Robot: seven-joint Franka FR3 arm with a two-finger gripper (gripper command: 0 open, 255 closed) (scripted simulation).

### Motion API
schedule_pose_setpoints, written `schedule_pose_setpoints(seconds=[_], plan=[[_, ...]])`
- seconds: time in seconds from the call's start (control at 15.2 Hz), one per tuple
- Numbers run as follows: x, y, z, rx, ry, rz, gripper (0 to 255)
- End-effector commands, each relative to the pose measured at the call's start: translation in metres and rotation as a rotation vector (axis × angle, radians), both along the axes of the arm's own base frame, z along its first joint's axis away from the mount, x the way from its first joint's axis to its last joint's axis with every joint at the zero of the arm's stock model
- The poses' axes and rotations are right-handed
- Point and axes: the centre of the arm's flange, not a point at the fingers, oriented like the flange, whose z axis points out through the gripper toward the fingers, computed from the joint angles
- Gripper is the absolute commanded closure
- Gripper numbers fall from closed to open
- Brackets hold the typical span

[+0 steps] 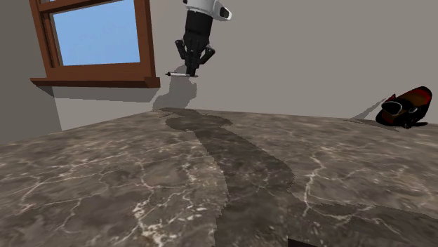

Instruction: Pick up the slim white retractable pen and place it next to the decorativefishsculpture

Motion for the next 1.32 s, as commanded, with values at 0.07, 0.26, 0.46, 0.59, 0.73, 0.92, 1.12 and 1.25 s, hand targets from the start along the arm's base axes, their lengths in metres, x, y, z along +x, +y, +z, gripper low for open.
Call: schedule_pose_setpoints(seconds=[0.07, 0.26, 0.46, 0.59, 0.73, 0.92, 1.12, 1.25], plan=[[0.0, 0.0, 0.017, 0.0, 0.0, 0.0, 255], [0.0, 0.0, 0.032, 0.0, 0.0, 0.0, 255], [0.004, -0.012, 0.042, 0.0, 0.0, 0.0, 255], [0.012, -0.037, 0.042, 0.0, 0.0, 0.0, 255], [0.02, -0.062, 0.042, 0.0, 0.0, 0.0, 255], [0.032, -0.1, 0.042, 0.0, 0.0, 0.0, 255], [0.045, -0.138, 0.042, 0.0, 0.0, 0.0, 255], [0.053, -0.163, 0.042, 0.0, 0.0, 0.0, 255]])
